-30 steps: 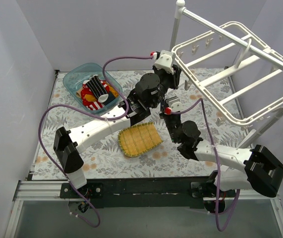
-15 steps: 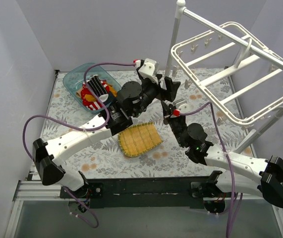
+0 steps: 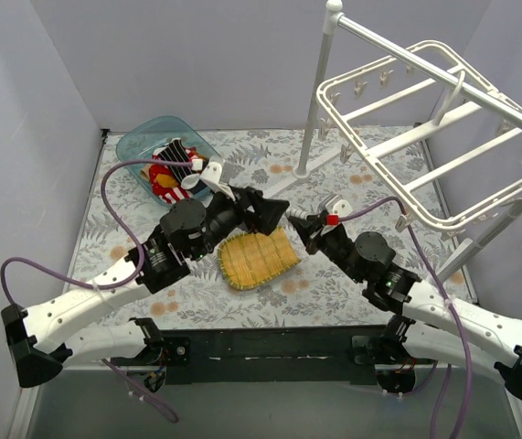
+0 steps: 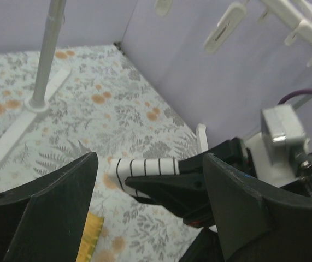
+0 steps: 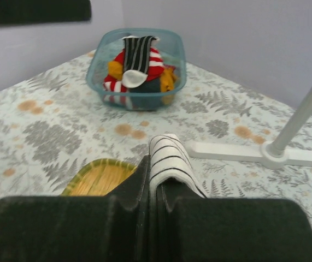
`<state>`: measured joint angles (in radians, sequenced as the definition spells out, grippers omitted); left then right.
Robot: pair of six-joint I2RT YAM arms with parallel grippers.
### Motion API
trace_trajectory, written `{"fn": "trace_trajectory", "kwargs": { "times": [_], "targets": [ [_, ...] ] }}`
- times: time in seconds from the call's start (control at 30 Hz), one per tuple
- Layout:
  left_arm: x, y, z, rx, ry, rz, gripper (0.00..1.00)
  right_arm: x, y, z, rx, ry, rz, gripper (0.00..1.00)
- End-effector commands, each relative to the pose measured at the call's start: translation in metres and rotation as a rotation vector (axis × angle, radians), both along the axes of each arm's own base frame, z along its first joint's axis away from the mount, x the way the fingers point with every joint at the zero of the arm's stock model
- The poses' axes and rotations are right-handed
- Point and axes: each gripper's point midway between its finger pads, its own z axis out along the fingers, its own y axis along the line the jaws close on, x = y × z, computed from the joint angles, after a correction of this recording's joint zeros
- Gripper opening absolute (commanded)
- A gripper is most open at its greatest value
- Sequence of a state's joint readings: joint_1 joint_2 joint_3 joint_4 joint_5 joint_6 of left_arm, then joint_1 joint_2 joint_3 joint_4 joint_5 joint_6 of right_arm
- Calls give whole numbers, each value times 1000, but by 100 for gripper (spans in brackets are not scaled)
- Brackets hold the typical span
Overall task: Remove the socks clipped to the hanger
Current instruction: Remove the sock from the hanger, then place the sock in the bin.
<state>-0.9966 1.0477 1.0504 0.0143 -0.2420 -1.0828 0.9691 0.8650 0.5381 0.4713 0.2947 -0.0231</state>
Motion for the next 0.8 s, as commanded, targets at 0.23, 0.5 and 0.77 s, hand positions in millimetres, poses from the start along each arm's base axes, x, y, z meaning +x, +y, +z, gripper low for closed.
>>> {"fn": "trace_trajectory", "kwargs": {
  "times": [0.23,0.5,0.77],
  "targets": [
    [-78,17,-90,32,185,-297,72,-95,13,-4,-63,104,477,2],
    [-126,7,-83,98,53,-597,69,-145,12,3,-86,168,721,1],
    [-144,9,-76,166,-34,-719,70,-174,8,35,-69,155,865,1]
  ]
}}
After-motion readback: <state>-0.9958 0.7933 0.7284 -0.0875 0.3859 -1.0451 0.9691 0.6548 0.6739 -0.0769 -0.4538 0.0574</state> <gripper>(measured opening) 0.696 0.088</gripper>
